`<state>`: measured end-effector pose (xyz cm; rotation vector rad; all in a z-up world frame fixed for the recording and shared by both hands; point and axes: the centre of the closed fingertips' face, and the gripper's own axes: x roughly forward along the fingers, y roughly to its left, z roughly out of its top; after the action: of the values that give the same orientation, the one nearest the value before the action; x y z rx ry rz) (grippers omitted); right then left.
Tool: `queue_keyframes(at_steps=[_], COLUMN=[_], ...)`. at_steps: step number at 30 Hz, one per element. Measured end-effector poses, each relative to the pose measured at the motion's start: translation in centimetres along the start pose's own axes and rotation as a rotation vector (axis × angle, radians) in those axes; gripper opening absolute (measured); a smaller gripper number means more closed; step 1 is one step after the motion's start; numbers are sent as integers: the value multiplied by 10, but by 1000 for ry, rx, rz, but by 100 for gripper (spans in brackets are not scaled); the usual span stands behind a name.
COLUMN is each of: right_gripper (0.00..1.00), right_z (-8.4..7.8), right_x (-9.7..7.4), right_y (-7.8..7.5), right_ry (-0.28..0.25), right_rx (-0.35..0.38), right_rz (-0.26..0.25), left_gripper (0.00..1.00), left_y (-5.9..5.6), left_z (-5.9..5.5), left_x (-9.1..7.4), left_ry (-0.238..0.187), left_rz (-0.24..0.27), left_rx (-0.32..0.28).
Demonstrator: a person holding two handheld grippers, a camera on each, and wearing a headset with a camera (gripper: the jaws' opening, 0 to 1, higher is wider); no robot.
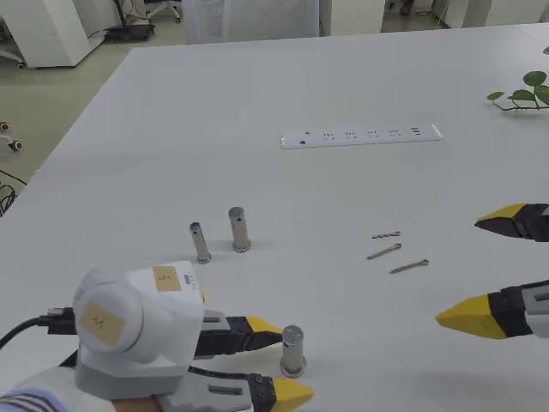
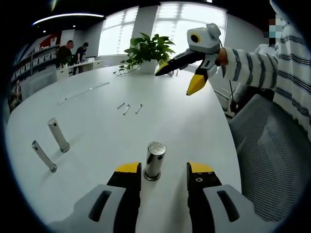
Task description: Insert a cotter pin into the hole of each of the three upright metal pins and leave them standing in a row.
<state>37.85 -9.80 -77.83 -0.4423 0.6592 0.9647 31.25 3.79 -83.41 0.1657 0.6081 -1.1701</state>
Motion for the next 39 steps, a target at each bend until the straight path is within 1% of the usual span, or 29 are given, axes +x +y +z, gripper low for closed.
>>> queue_keyframes(at_steps=[6,9,13,19,23,26,30,33,36,39], right_gripper=[77,75,74,70,69,67,65,64,63,61], right_z=[1,0,-5,-10,-11,-13,-15,-17,-19,-21], right_x=[6,10,16,28,35,40,46,51,55,58], right_y=[-8,-10,-10,-8,-7,-8,-9,-12,-13,-12], right_ry=[39,54,86,128,147,165,186,191,195,209], right_rx=[-57,-70,-101,-135,-159,-172,-183,-181,-183,-188], right_rz=[34,51,75,125,149,163,181,176,178,190], left_gripper=[37,37,38,39,41,44,46,49,52,54], left_y=[-1,-1,-1,-2,-2,-1,-3,-4,-3,-3], left_z=[-1,-1,-1,-2,-1,0,0,0,0,0], left_x=[0,-1,-2,-3,-4,-5,-7,-8,-9,-10], left_ry=[-6,-8,-14,-21,-26,-34,-44,-49,-54,-60], left_rz=[2,4,6,7,12,21,21,21,33,35], left_rx=[-9,-12,-22,-32,-37,-41,-48,-53,-48,-55])
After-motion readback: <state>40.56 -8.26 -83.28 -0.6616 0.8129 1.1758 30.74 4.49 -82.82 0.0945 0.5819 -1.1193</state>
